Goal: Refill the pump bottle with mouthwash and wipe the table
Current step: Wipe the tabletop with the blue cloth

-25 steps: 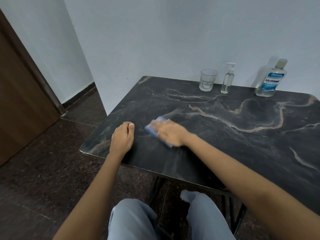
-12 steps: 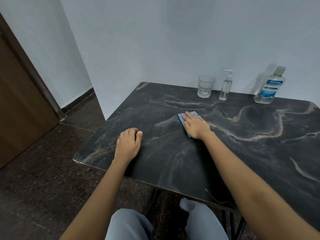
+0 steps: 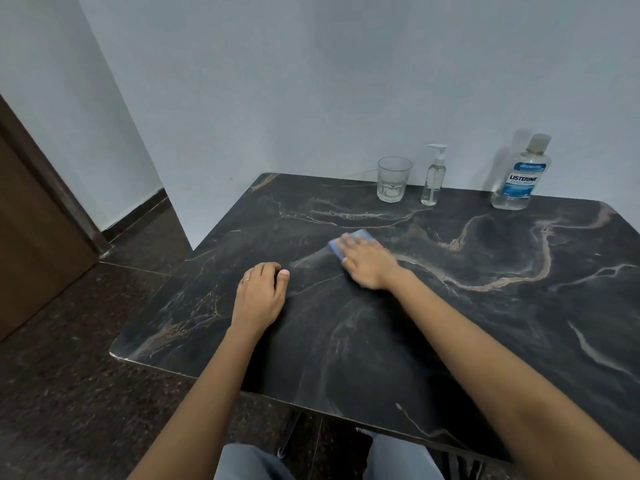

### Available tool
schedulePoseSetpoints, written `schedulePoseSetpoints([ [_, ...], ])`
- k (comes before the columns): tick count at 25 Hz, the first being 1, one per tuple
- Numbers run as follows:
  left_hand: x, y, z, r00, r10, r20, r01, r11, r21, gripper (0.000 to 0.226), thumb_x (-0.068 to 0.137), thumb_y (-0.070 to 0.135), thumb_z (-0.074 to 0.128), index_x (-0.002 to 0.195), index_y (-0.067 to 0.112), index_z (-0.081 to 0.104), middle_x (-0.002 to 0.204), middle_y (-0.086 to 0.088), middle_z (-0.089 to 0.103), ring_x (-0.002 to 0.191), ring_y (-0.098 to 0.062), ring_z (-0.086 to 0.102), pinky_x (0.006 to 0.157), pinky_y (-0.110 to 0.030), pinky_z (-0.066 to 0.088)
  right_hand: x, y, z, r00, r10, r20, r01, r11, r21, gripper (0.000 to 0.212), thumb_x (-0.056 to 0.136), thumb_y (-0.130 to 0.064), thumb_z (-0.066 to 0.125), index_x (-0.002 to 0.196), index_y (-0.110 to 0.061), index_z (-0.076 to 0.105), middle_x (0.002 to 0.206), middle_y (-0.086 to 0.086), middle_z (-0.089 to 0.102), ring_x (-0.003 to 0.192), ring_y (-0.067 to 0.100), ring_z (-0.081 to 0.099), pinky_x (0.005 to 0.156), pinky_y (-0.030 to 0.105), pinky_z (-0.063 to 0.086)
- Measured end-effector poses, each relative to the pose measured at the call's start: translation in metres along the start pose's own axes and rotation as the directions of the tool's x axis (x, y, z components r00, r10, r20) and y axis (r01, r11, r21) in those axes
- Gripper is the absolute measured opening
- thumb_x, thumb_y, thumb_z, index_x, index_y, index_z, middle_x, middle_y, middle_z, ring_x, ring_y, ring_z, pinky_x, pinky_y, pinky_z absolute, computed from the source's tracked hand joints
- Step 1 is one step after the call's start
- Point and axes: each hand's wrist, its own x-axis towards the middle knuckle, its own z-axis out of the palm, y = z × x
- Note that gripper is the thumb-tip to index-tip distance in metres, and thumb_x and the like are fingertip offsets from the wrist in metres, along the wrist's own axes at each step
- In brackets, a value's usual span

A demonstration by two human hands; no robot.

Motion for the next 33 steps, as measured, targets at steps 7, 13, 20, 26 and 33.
schedulePoseSetpoints([
  [7, 0.014, 0.033, 0.023, 0.996, 0.08, 0.043, -0.079, 0.997, -0.027, 0.035, 0.102, 0.035, 0.037, 0.115, 0.011, 0.058, 0.118, -0.005, 0.06, 0.116, -0.026, 0.049, 0.096, -0.037, 0.037, -0.004, 0.08, -0.015, 0.946, 0.32, -0.045, -0.315, 0.945, 0.092, 0.052, 0.102, -0.032, 0.019, 0.153, -0.023, 0.014, 0.162, 0.0, 0.008, 0.148, 0.015, 0.007, 0.119, 0.041, 0.004],
  [13, 0.034, 0.056, 0.039, 0.988, 0.128, 0.083, -0.128, 0.992, -0.006, 0.036, 0.102, 0.036, 0.037, 0.117, 0.011, 0.058, 0.121, -0.005, 0.06, 0.118, -0.026, 0.05, 0.095, -0.035, 0.036, -0.038, 0.066, -0.006, 0.969, -0.247, -0.024, 0.248, 0.966, 0.078, 0.05, 0.103, -0.033, 0.022, 0.152, -0.026, 0.017, 0.159, -0.007, 0.011, 0.146, 0.008, 0.008, 0.118, 0.036, 0.004],
  [20, 0.051, 0.059, 0.049, 0.993, 0.108, 0.056, -0.108, 0.994, -0.005, 0.035, 0.101, 0.037, 0.038, 0.115, 0.012, 0.059, 0.119, -0.003, 0.06, 0.116, -0.025, 0.05, 0.094, -0.035, 0.037, -0.01, 0.06, -0.002, 1.0, 0.007, 0.027, -0.009, 0.998, 0.055, 0.052, 0.104, -0.034, 0.018, 0.153, -0.025, 0.006, 0.161, -0.005, -0.001, 0.148, 0.013, -0.001, 0.119, 0.039, 0.001],
  [26, 0.062, 0.044, 0.042, 0.993, 0.095, 0.07, -0.088, 0.991, -0.099, 0.037, 0.101, 0.038, 0.035, 0.118, 0.013, 0.057, 0.118, 0.0, 0.059, 0.117, -0.021, 0.048, 0.094, -0.033, 0.038, 0.023, 0.119, -0.013, 0.953, 0.3, -0.04, -0.294, 0.948, 0.121, 0.052, 0.102, -0.034, 0.016, 0.153, -0.024, 0.013, 0.162, -0.002, 0.007, 0.148, 0.014, 0.007, 0.12, 0.04, 0.006],
  [33, 0.08, 0.014, 0.031, 0.999, 0.043, 0.007, -0.041, 0.988, -0.147, 0.04, 0.1, 0.044, 0.031, 0.11, 0.016, 0.058, 0.108, 0.001, 0.061, 0.106, -0.02, 0.052, 0.089, -0.036, 0.042, 0.056, 0.1, -0.008, 0.944, 0.327, -0.043, -0.318, 0.937, 0.146, 0.054, 0.102, -0.035, 0.015, 0.154, -0.022, 0.009, 0.162, -0.001, 0.002, 0.149, 0.017, 0.002, 0.12, 0.041, 0.002],
])
